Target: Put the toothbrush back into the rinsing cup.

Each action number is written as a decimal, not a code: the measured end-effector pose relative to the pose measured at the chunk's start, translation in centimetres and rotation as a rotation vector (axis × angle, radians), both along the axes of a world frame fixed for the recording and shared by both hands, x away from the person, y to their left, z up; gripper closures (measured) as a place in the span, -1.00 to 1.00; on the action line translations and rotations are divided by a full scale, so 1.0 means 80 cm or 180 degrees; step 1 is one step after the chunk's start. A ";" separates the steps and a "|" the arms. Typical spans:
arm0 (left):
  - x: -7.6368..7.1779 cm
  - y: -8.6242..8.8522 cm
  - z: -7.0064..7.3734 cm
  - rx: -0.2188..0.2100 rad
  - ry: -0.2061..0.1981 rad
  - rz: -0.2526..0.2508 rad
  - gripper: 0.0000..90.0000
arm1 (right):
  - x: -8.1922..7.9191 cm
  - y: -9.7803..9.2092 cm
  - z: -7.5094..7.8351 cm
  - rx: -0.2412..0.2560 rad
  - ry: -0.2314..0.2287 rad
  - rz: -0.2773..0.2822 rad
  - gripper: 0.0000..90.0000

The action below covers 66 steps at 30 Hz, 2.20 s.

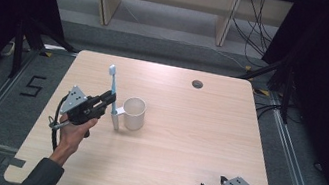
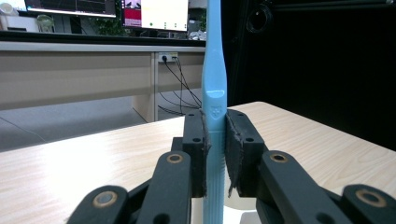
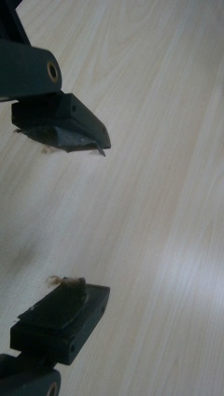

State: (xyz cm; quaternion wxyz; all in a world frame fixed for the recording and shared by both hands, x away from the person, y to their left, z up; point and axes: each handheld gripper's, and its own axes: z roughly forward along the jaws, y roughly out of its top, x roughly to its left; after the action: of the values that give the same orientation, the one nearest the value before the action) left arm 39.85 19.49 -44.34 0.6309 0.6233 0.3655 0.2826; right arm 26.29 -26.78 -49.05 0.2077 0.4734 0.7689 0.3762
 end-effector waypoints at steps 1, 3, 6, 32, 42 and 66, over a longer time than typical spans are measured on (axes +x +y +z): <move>0.000 0.000 -0.001 0.0014 0.0005 0.0011 0.74 | 0.000 0.000 0.000 -0.0002 0.0000 0.0001 -0.44; 0.000 0.000 -0.004 0.0017 -0.0008 0.0004 0.74 | 0.000 0.000 0.000 -0.0004 0.0002 0.0003 -0.44; -0.001 -0.001 -0.008 0.0032 -0.0015 0.0000 0.74 | 0.000 0.000 0.000 -0.0003 0.0001 0.0003 -0.44; -0.005 -0.004 -0.043 0.0047 0.0029 -0.0028 0.74 | -0.001 0.002 0.000 0.0049 0.0068 -0.0022 -0.44; -0.007 -0.005 -0.051 0.0099 0.0029 -0.0023 0.74 | -0.001 0.002 0.000 0.0046 0.0064 -0.0014 -0.44; -0.017 -0.002 -0.057 0.0228 0.0154 0.0005 0.20 | 0.000 0.001 0.000 -0.0009 -0.0001 0.0025 -0.44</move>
State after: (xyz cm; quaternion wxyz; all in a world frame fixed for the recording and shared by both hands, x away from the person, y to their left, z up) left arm 38.49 19.34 -48.92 0.5990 0.6518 0.3707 0.2809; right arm 26.30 -26.72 -49.04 0.2070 0.4700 0.7713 0.3760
